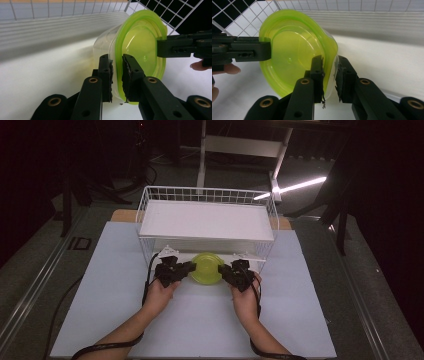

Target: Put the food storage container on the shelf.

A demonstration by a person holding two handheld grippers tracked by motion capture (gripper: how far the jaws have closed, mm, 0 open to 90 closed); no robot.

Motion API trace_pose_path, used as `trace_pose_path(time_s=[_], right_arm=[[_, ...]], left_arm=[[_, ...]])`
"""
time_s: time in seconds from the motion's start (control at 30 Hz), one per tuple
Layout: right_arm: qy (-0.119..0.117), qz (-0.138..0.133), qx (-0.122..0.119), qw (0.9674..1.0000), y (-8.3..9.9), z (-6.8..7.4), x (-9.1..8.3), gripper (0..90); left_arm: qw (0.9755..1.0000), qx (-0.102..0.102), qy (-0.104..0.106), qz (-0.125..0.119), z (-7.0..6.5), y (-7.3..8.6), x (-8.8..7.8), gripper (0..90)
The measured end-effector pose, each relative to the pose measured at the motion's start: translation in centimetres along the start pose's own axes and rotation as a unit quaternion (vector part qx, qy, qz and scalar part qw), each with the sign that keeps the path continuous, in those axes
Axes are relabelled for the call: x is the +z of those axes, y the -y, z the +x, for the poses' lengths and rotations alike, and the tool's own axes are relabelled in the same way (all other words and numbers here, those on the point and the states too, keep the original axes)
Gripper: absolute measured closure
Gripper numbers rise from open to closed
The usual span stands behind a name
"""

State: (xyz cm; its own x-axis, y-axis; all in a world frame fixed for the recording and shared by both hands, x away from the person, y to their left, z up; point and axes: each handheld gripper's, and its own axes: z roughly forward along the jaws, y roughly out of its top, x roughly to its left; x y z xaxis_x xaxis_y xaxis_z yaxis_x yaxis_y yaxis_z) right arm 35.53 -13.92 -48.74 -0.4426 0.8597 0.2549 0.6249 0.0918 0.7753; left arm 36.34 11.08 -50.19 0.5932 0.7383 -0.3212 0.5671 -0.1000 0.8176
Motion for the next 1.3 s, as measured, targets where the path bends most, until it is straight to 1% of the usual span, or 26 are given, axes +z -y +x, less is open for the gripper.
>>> trace_pose_path(time_s=[0.1,0.17,0.27,0.33,0.4,0.43,0.53,0.57,0.63,0.67,0.73,0.83,0.87,0.9,0.93,0.97,1.0,1.03,1.1,1.13,1.23,1.27,1.3], right_arm=[[0.005,-0.009,-0.007,0.9999,-0.1,0.0,0.1,75.0],[0.008,-0.016,-0.016,0.9997,-0.1,0.1,0.2,73.7],[0.025,-0.028,-0.044,0.9983,-0.1,0.2,0.5,71.3],[0.032,-0.040,-0.055,0.9972,0.0,0.2,0.6,70.4],[0.039,-0.044,-0.060,0.9965,0.1,0.4,0.7,70.0],[0.042,-0.047,-0.061,0.9962,0.1,0.4,0.7,69.6],[0.045,-0.056,-0.058,0.9957,0.2,0.3,1.0,66.0],[0.048,-0.059,-0.055,0.9956,0.2,0.2,1.1,64.7],[0.048,-0.064,-0.044,0.9958,0.2,0.0,1.3,61.9],[0.047,-0.066,-0.040,0.9959,0.2,-0.1,1.3,61.9],[0.050,-0.070,-0.039,0.9956,0.1,-0.2,1.5,60.8],[0.060,-0.074,-0.040,0.9947,0.0,-0.2,1.8,57.4],[0.062,-0.076,-0.039,0.9944,-0.1,-0.2,1.9,56.9],[0.062,-0.076,-0.037,0.9945,-0.2,-0.3,2.0,55.6],[0.063,-0.077,-0.035,0.9944,-0.3,-0.4,2.1,54.9],[0.063,-0.078,-0.034,0.9944,-0.3,-0.5,2.2,55.0],[0.062,-0.079,-0.031,0.9945,-0.4,-0.5,2.3,54.1],[0.061,-0.079,-0.029,0.9946,-0.4,-0.6,2.3,52.4],[0.063,-0.083,-0.035,0.9940,-0.5,-0.6,2.3,50.6],[0.062,-0.084,-0.037,0.9939,-0.5,-0.5,2.2,50.5],[0.056,-0.084,-0.036,0.9942,-0.6,-0.4,1.8,51.1],[0.055,-0.085,-0.039,0.9941,-0.6,-0.3,1.6,51.8],[0.050,-0.084,-0.038,0.9944,-0.6,-0.2,1.4,52.1]], left_arm=[[1.0000,0.006,0.001,-0.002,0.2,-0.1,0.1,77.6],[1.0000,0.009,-0.001,-0.004,0.3,-0.2,0.1,76.7],[1.0000,0.000,-0.004,-0.005,0.3,-0.4,0.3,75.2],[1.0000,-0.003,-0.001,-0.007,0.5,-0.4,0.4,74.4],[0.9999,-0.011,0.004,-0.010,0.7,-0.4,0.5,74.2],[0.9999,-0.013,0.002,-0.010,0.8,-0.4,0.5,73.9],[0.9998,-0.009,-0.012,-0.010,0.8,-0.6,0.7,70.5],[0.9998,-0.011,-0.012,-0.011,0.9,-0.6,0.7,69.7],[0.9998,-0.009,-0.015,-0.013,1.0,-0.7,0.8,67.7],[0.9998,-0.010,-0.014,-0.013,1.1,-0.7,0.9,67.2],[0.9996,-0.013,-0.020,-0.017,1.2,-0.8,1.0,64.0],[0.9990,-0.024,-0.032,-0.021,1.2,-0.9,1.2,57.4],[0.9989,-0.021,-0.034,-0.022,1.3,-1.0,1.3,56.6],[0.9989,-0.014,-0.039,-0.023,1.3,-1.1,1.3,56.4],[0.9986,-0.002,-0.045,-0.026,1.3,-1.1,1.4,54.9],[0.9984,-0.001,-0.048,-0.029,1.1,-1.0,1.4,54.3],[0.9984,-0.006,-0.047,-0.031,1.0,-1.0,1.5,54.2],[0.9986,0.001,-0.042,-0.032,1.2,-1.1,1.5,52.9],[0.9986,-0.003,-0.038,-0.035,1.3,-1.1,1.5,52.4],[0.9987,-0.007,-0.035,-0.037,1.3,-1.1,1.5,51.9],[0.9986,-0.006,-0.029,-0.044,1.2,-1.1,1.2,50.4],[0.9983,-0.022,-0.022,-0.049,1.0,-1.1,1.1,50.4],[0.9983,-0.022,-0.019,-0.050,0.9,-1.1,0.9,50.3]])
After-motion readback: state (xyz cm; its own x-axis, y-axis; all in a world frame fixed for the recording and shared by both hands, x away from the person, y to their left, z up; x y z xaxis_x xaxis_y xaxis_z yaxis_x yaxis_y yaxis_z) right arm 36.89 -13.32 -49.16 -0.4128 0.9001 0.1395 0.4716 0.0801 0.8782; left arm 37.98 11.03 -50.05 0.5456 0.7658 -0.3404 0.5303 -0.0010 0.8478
